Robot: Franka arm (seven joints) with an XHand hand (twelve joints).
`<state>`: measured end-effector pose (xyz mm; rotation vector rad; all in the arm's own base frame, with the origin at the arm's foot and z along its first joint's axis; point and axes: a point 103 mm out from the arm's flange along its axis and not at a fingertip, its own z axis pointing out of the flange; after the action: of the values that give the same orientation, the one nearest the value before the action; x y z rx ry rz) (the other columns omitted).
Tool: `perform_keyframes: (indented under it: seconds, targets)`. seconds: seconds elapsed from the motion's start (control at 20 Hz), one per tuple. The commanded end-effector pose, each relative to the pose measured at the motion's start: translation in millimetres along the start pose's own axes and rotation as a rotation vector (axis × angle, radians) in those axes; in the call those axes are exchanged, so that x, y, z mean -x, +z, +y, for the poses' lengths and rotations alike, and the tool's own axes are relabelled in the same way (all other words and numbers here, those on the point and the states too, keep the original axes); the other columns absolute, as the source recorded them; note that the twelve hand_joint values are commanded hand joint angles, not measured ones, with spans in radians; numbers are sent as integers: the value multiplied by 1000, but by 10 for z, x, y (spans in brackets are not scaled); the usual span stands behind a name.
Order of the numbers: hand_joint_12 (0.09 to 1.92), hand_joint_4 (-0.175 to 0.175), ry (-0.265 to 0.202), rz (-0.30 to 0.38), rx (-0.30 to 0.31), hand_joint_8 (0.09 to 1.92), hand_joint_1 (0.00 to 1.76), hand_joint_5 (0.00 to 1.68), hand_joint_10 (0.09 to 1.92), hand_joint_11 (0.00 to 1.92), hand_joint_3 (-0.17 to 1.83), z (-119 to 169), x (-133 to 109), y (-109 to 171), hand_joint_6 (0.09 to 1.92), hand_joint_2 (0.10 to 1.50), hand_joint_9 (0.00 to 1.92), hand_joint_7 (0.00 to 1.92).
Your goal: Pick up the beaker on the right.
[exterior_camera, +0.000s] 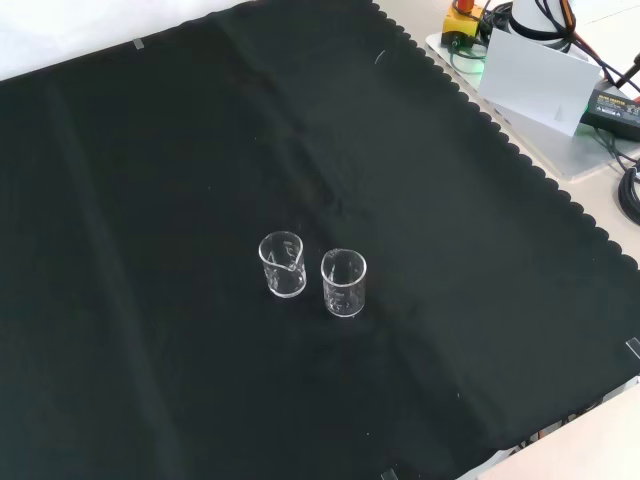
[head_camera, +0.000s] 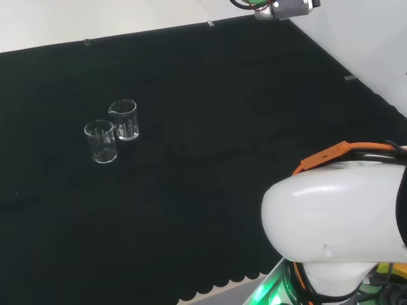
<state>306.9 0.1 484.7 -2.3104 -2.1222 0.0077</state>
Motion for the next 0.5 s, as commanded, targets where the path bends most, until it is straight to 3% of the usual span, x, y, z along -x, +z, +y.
perform_keyframes:
  seconds: [0.05, 0.2, 0.5]
  targets:
    - [993, -45, 0, -5, 6, 565, 167, 171, 663, 0, 577, -2, 7, 1, 316, 1169, 158, 67]
    - [972, -41, 0, -5, 6, 519, 142, 247, 648, 0, 357, -2, -1, 4, 147, 1290, 158, 84]
    - [969, -43, -1, 5, -7, 507, 138, 271, 645, 0, 304, 29, 17, 99, 104, 1317, 160, 90]
